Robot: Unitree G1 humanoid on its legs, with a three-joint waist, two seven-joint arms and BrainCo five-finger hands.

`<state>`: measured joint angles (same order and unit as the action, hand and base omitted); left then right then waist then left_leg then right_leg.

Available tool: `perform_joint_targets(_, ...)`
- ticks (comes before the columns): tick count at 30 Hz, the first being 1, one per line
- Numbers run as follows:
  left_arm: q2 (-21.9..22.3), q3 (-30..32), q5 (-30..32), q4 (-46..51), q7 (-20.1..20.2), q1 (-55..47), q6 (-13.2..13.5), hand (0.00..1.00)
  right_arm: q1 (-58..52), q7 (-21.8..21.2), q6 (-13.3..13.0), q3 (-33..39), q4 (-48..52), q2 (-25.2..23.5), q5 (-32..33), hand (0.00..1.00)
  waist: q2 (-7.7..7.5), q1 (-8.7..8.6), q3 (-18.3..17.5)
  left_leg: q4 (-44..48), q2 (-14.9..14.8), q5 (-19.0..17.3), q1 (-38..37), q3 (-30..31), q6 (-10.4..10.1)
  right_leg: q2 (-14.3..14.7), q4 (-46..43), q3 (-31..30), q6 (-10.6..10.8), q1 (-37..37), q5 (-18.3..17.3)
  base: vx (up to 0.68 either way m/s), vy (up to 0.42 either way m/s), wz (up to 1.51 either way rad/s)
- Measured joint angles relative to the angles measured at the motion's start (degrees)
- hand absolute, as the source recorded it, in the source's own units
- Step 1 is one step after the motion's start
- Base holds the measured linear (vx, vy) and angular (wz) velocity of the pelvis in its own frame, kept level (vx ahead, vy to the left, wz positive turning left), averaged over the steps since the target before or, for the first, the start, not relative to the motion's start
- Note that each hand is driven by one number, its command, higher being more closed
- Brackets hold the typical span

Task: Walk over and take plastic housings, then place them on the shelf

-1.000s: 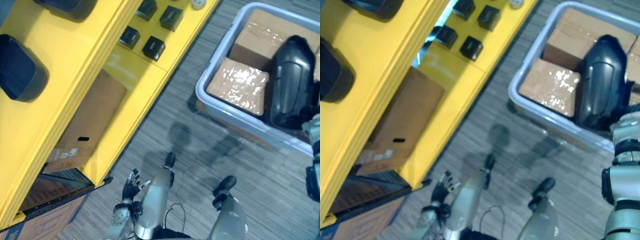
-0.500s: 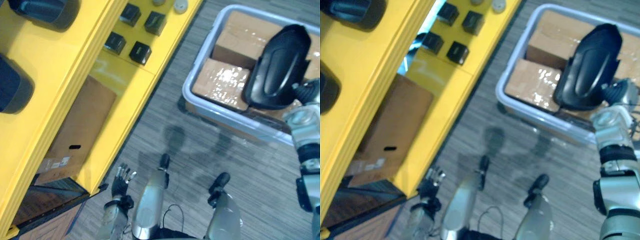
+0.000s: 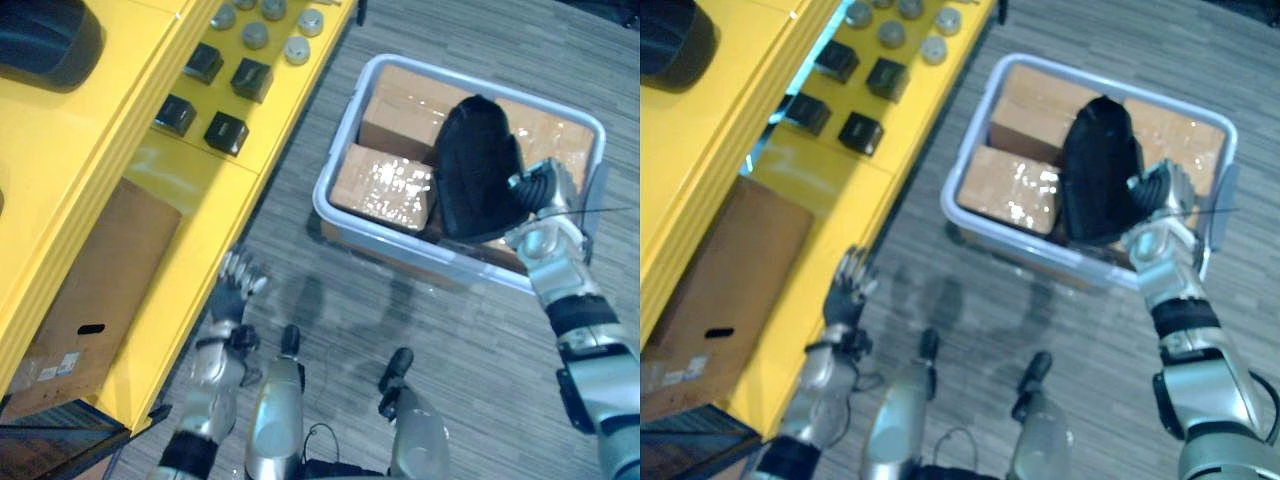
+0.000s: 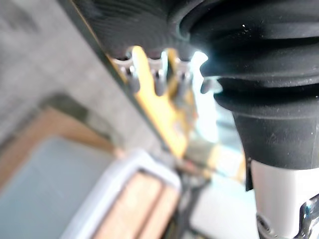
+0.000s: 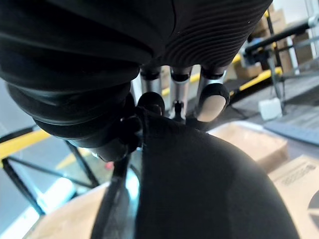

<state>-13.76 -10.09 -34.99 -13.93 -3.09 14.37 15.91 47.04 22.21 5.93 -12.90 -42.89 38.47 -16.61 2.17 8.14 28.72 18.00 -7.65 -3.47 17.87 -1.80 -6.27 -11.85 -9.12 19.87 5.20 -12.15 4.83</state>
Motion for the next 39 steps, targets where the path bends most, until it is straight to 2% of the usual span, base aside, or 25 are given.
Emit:
perform_joint_targets(3,-2.1,-1.6,0.0,-4.9,1.0,8.4,-2.4,0.0,4.2,0.0,0.0,-1.2,-0.2,-1.2,0.0,1.0,-0.49,-1.08,0.1,0.1,-0.6,0.1,0.3,-1.4,-0.1,0.7,1.3,-1.3,-0.3,-0.8,1.3,-0.04,0.007,-0.27)
perform_joint_targets(5,-3.6,-3.8,0.0,-10.5,1.5,15.5,-4.9,0.0,7.3,0.0,-0.6,-2.7,-0.5,-2.3,0.0,1.0,-1.54,-2.34,-0.4,0.2,-1.0,0.2,1.3,-1.9,-0.2,1.2,2.1,-1.8,-0.6,-1.8,2.0,-0.04,-0.005,-0.19)
perform_joint_targets(9,-3.8,-5.0,-0.8,-17.4,2.0,23.6,-8.8,0.0,11.4,0.2,-1.1,-4.1,-0.5,-3.1,0.0,1.0,-3.21,-3.29,-0.5,0.4,-1.4,0.3,2.4,-3.5,-0.2,1.6,2.5,-3.5,-0.7,-3.9,3.0,0.0,0.008,-0.2)
perform_joint_targets(12,-3.8,-5.2,-4.7,-21.1,2.4,27.2,-12.9,0.0,13.7,0.7,-1.1,-5.0,-0.6,-3.6,0.0,1.0,-3.22,-4.59,-0.5,0.5,-1.4,0.3,2.4,-3.8,-0.2,1.6,2.5,-4.1,-0.6,-4.1,3.1,0.01,0.014,-0.08)
perform_joint_targets(14,-3.8,-5.6,-9.4,-22.2,4.5,29.1,-18.0,0.0,15.6,2.4,-1.5,-5.4,-1.1,-3.9,0.0,1.0,-3.22,-5.37,-0.5,0.5,-1.4,0.3,2.7,-4.1,-0.2,1.6,2.5,-4.5,-0.7,-4.7,3.3,0.0,0.006,-0.07)
perform_joint_targets(17,-3.6,-7.2,-11.5,-24.7,6.1,31.3,-23.1,0.0,18.1,5.6,-3.7,-6.0,-1.1,-3.9,0.0,1.0,-3.22,-6.06,-0.5,0.7,-1.5,0.3,3.4,-4.7,-0.2,1.7,2.5,-5.2,-0.9,-5.8,3.7,-0.01,0.012,-0.1)
perform_joint_targets(24,-3.1,-8.9,-21.2,-26.6,6.2,35.3,-29.1,0.0,20.5,8.1,-9.0,-7.4,-0.2,-4.1,-2.3,1.0,-3.22,-7.52,-0.5,1.3,-1.6,0.2,3.2,-5.1,-0.1,1.9,2.5,-6.0,-0.9,-5.9,4.0,0.0,0.005,-0.04)
perform_joint_targets(29,-2.4,-9.7,-26.0,-27.8,6.1,37.3,-30.4,0.0,20.5,8.7,-12.9,-8.9,2.2,-4.3,-3.9,1.0,-3.21,-8.65,-0.5,1.6,-1.6,0.2,2.9,-5.4,-0.1,1.9,2.5,-6.5,-0.9,-5.7,4.2,-0.01,0.009,-0.02)
perform_joint_targets(33,-1.4,-10.9,-30.3,-27.9,6.0,37.7,-29.5,0.0,19.3,8.8,-16.5,-9.2,5.0,-4.7,-5.2,1.0,-3.19,-9.13,-0.5,1.4,-1.6,0.1,1.5,-6.8,0.0,1.8,2.8,-7.6,-0.7,-5.1,4.6,0.0,0.024,-0.15)
perform_joint_targets(35,-0.2,-11.1,-30.4,-27.9,4.9,38.1,-27.2,0.0,16.5,9.1,-18.3,-9.2,6.3,-4.8,-6.1,1.0,-3.18,-9.4,-0.5,0.7,-1.6,0.1,0.2,-7.0,0.0,2.0,3.8,-7.6,-0.7,-3.7,4.9,0.0,0.0,0.0)
perform_joint_targets(39,0.6,-11.0,-30.2,-27.8,1.9,40.1,-21.6,0.0,13.4,9.1,-19.7,-10.4,7.3,-5.5,-6.7,1.0,-2.94,-9.53,-0.6,0.4,-1.6,0.2,0.1,-7.2,0.0,2.0,4.5,-7.6,-0.8,-3.6,5.1,0.0,0.01,-0.03)
